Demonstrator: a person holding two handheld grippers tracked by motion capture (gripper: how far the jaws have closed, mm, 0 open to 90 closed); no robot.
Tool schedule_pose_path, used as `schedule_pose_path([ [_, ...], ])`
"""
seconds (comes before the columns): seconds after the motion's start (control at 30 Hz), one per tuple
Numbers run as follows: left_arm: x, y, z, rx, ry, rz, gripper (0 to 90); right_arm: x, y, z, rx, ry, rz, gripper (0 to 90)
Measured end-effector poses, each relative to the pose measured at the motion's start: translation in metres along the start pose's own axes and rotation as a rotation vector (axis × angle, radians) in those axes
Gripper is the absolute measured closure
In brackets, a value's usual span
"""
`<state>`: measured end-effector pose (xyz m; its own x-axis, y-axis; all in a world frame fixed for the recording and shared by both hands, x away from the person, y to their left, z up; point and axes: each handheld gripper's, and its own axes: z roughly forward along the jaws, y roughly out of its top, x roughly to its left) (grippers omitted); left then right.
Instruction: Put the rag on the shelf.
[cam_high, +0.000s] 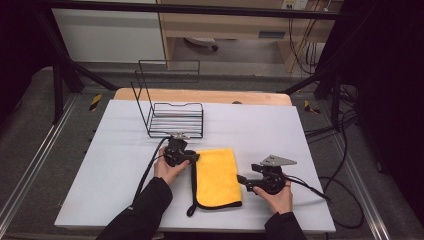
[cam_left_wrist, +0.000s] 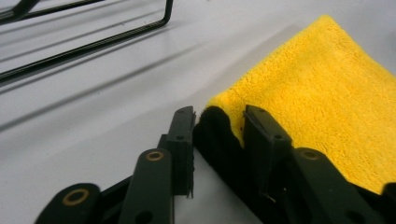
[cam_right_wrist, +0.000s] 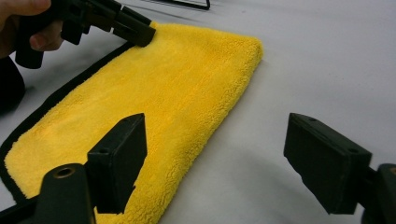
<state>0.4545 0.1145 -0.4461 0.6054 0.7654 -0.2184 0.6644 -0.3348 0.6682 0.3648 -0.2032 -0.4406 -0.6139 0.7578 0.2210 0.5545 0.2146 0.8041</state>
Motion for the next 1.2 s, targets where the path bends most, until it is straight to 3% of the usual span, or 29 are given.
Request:
schedule_pose_path([
  [0.2,-0.002,0.001,-0.001,0.0,-0.007,-0.005,75.4,-0.004,0.009,0.007,-0.02,-0.008,0.003,16.8],
  [0.5,-0.005,0.001,0.003,0.003,0.01,0.031,76.3,-0.011,0.036,0.036,-0.016,-0.036,0.014,19.0],
  [0.63,-0.004,0.0,0.003,0.004,0.003,0.036,75.8,-0.018,0.046,0.055,-0.003,-0.053,0.03,31.6],
  [0.73,-0.003,0.0,0.003,0.006,0.002,0.034,75.4,-0.023,0.05,0.07,0.059,-0.082,0.006,41.4],
  [0.83,-0.003,0.0,0.003,0.006,0.003,0.035,74.8,-0.026,0.051,0.078,0.08,-0.073,0.021,48.0],
  [0.97,-0.006,0.001,0.003,0.008,0.019,0.051,73.9,-0.028,0.049,0.082,0.123,-0.07,0.037,54.3],
  [1.2,-0.005,0.003,0.003,0.019,0.011,0.012,76.0,-0.025,0.047,0.084,0.134,-0.032,0.062,70.1],
])
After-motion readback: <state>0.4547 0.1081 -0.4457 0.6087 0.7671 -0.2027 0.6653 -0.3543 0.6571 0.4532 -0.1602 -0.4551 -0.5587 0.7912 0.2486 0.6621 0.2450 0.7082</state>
